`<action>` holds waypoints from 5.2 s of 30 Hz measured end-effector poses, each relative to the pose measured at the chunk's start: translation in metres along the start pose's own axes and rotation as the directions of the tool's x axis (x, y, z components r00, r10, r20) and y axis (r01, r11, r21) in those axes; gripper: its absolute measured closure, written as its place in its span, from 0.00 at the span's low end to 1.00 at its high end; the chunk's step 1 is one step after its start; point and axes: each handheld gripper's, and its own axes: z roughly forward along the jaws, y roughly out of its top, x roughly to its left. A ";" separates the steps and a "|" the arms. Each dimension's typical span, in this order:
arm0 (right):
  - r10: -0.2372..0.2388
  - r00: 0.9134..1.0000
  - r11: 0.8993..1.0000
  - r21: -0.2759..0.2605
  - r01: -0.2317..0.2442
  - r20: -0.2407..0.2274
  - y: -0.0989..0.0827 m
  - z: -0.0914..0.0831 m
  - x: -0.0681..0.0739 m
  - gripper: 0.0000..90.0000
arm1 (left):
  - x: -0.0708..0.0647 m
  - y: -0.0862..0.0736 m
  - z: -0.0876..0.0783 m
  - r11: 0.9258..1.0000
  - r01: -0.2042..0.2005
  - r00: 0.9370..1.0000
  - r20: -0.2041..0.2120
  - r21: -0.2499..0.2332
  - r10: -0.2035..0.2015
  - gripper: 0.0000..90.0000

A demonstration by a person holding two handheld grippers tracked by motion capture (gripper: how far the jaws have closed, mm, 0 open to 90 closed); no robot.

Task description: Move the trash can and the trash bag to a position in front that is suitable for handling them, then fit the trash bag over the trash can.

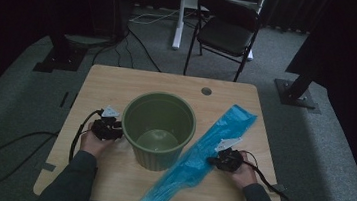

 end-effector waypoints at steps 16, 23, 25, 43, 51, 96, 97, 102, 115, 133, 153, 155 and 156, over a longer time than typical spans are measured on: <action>0.097 0.978 0.989 -0.130 -0.073 0.184 -0.008 -0.027 -0.013 0.60 | -0.001 0.004 0.003 1.000 -0.018 1.000 0.007 -0.004 0.018 0.65; 0.185 0.951 0.975 -0.168 -0.146 0.248 -0.014 -0.034 -0.028 0.54 | -0.001 0.004 0.003 1.000 -0.018 1.000 0.007 -0.003 0.018 0.64; 0.192 0.948 0.974 -0.169 -0.152 0.254 -0.015 -0.035 -0.030 0.54 | -0.001 0.004 0.003 1.000 -0.018 1.000 0.007 -0.003 0.018 0.64; 0.303 0.896 0.949 -0.186 -0.253 0.325 -0.022 -0.034 -0.063 0.42 | 0.002 0.002 0.001 1.000 -0.006 1.000 0.002 -0.014 0.006 0.64; 0.277 0.909 0.960 -0.130 -0.247 0.313 -0.016 -0.016 -0.067 0.38 | 0.002 0.002 0.001 1.000 -0.007 1.000 0.003 -0.016 0.007 0.63; 0.281 0.934 0.953 -0.177 -0.245 0.219 -0.004 -0.012 -0.061 0.98 | 0.001 0.003 -0.001 1.000 -0.017 0.999 0.040 -0.024 0.018 0.64; 0.283 0.935 0.951 -0.192 -0.244 0.215 -0.004 -0.015 -0.061 0.98 | 0.001 0.003 -0.001 0.999 -0.015 0.999 0.040 -0.028 0.016 0.64; 0.285 0.936 0.945 -0.223 -0.238 0.208 -0.001 -0.023 -0.060 0.98 | 0.001 0.003 -0.002 0.999 -0.014 0.999 0.039 -0.033 0.015 0.64; 0.263 0.946 0.929 -0.315 -0.195 0.191 0.010 -0.050 -0.049 0.98 | 0.002 0.003 -0.003 0.999 -0.010 0.999 0.044 -0.039 0.012 0.64; 0.228 0.950 0.928 -0.342 -0.146 0.213 0.029 -0.078 -0.037 0.98 | 0.002 0.004 -0.003 0.999 -0.017 0.999 0.042 -0.039 0.019 0.64; 0.154 0.968 0.931 -0.357 -0.076 0.196 0.061 -0.107 -0.015 0.98 | -0.002 0.007 -0.010 0.997 -0.027 0.998 0.057 -0.070 0.031 0.63; 0.141 0.971 0.931 -0.359 -0.065 0.191 0.065 -0.111 -0.013 0.98 | -0.002 0.008 -0.011 0.997 -0.024 0.998 0.061 -0.078 0.029 0.63; 0.136 0.972 0.932 -0.357 -0.060 0.192 0.067 -0.113 -0.012 0.98 | -0.002 0.008 -0.011 0.996 -0.025 0.998 0.061 -0.080 0.030 0.63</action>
